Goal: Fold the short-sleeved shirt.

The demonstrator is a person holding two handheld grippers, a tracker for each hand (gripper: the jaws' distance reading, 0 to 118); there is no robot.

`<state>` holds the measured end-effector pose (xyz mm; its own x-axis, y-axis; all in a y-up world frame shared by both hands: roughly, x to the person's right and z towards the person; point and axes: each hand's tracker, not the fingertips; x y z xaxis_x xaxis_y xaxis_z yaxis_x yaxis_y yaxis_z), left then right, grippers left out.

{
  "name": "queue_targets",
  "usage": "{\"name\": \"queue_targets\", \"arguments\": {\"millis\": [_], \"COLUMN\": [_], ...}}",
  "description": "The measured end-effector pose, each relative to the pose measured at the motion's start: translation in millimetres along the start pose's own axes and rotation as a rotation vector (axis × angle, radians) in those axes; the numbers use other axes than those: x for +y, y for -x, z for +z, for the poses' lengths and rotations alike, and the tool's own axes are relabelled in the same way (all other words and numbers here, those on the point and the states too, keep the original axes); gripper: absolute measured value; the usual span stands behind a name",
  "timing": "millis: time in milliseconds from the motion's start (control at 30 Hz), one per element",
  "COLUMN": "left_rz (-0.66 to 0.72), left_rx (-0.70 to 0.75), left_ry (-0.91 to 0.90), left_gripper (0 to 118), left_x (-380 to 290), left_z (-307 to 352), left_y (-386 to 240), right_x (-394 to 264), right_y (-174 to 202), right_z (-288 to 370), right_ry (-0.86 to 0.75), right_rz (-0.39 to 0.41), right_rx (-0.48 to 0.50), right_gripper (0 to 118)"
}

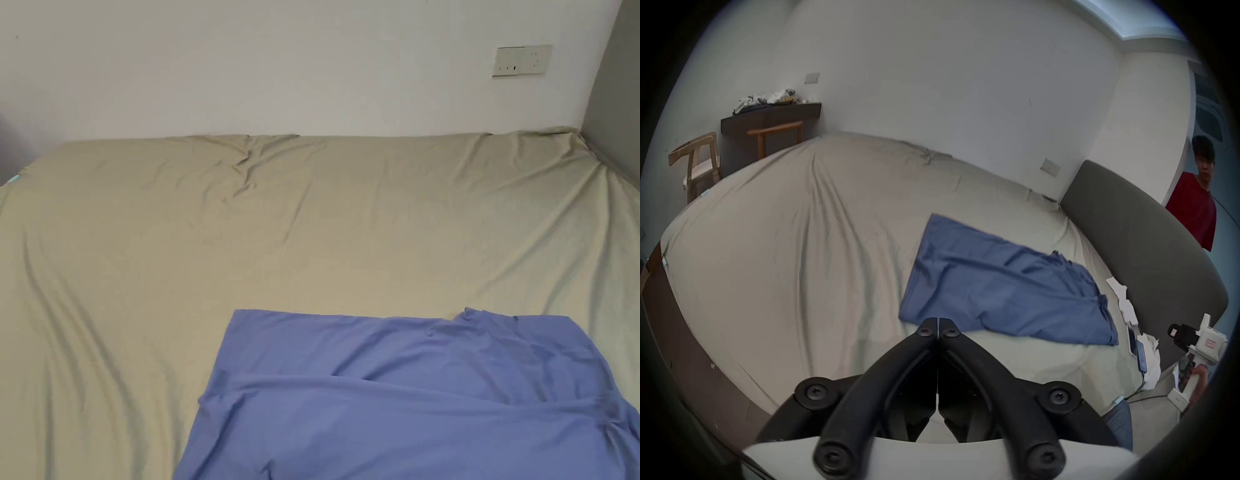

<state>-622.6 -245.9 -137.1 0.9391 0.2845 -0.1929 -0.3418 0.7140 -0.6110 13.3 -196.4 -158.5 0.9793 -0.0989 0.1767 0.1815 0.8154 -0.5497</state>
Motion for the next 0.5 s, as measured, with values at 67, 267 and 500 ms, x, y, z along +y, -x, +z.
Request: {"name": "queue_targets", "arguments": {"millis": [67,267,500], "left_rz": [0.012,-0.138,-0.191], "left_rx": [-0.029,-0.019,0.012], "left_ry": [0.037,0.132,0.251], "left_gripper": [0,0,111], "left_x": [-2.1,11.6,16.3], "left_z": [-21.0,-101.5,-161.1], "left_y": [1.4,-8.1,-2.9], "right_x": [-4.5,-21.8,-24.6], "right_y": [-1.1,-12.2,-15.6], "right_z": [4.3,1.5,-5.7], "right_ry": [0.015,0.064,0.093], "right_rz": [-0.042,-0.068,-0.049], "right_rx": [-0.002,-0.010,-0.023], "right_gripper": [1,1,1]}}
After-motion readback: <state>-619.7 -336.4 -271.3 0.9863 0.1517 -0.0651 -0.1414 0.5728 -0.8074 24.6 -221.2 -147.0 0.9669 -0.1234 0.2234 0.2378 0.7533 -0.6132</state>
